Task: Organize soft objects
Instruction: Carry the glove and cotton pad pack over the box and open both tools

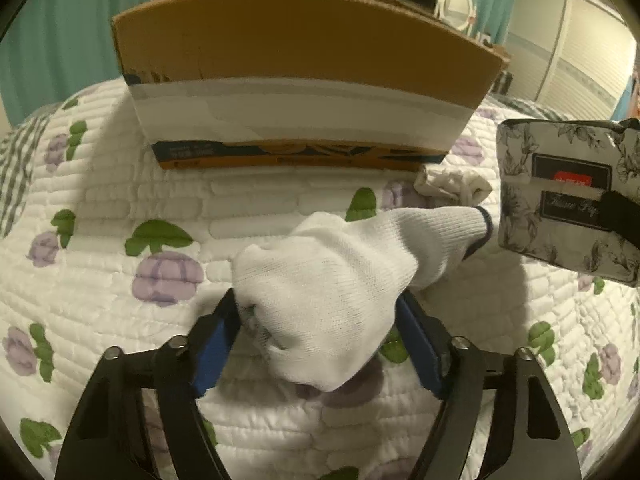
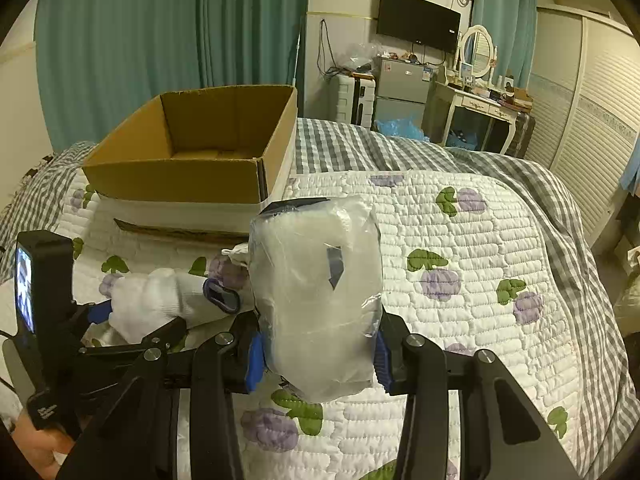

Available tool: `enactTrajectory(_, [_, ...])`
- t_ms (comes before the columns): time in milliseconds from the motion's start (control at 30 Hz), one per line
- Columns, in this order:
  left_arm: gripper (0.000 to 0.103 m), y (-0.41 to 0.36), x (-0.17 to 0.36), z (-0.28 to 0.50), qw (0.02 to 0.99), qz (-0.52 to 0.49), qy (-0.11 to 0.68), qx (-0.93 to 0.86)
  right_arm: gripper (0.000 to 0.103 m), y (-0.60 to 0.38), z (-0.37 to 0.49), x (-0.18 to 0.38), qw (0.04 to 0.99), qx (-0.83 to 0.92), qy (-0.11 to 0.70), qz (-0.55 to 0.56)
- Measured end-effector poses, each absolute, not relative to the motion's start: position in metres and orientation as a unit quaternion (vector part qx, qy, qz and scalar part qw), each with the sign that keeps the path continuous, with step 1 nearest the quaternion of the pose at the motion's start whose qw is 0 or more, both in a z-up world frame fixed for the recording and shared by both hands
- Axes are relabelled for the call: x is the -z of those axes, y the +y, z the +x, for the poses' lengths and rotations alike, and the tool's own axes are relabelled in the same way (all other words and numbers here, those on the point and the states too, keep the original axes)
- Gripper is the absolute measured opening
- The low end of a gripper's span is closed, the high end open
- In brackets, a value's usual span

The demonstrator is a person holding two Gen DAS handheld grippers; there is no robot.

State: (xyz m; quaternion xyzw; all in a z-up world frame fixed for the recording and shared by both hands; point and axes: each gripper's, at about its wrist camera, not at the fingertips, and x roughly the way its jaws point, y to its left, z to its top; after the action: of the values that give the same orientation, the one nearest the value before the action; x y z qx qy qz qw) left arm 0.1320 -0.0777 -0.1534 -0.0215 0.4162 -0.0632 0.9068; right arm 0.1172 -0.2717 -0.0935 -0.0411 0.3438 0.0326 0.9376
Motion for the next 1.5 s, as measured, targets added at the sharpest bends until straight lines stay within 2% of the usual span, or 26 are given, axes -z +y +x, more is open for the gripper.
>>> enactTrajectory(100, [0.063, -0.078, 0.145, 0.123, 0.907, -0.006, 0.415, 0.069, 0.042, -0.271, 0.114, 0.091, 0.94, -0.033, 0.337, -0.043])
enactTrajectory(433, [0.06, -0.067, 0.096, 0.081, 0.924, 0.004, 0.374, 0.082, 0.042, -0.269, 0.101, 0.072, 0.943, -0.044, 0.328, -0.04])
enactTrajectory(733, [0.061, -0.062, 0.017, 0.074, 0.953, 0.0, 0.292, 0.082, 0.042, -0.263, 0.088, 0.006, 0.955, -0.081, 0.282, -0.036])
enactTrajectory(1067, [0.061, -0.042, -0.046, 0.123, 0.972, 0.007, 0.229, 0.05, 0.042, -0.23, 0.122, -0.076, 0.966, -0.123, 0.216, -0.07])
enactTrajectory(1267, [0.06, -0.031, -0.041, 0.187, 0.969, 0.009, 0.244, 0.027, 0.042, -0.203, 0.176, -0.086, 0.965, -0.138, 0.21, -0.079])
enactTrajectory(1500, [0.06, -0.029, 0.011, 0.249, 0.959, 0.036, 0.281, 0.024, 0.042, -0.197, 0.259, -0.043, 0.952, -0.14, 0.27, -0.035])
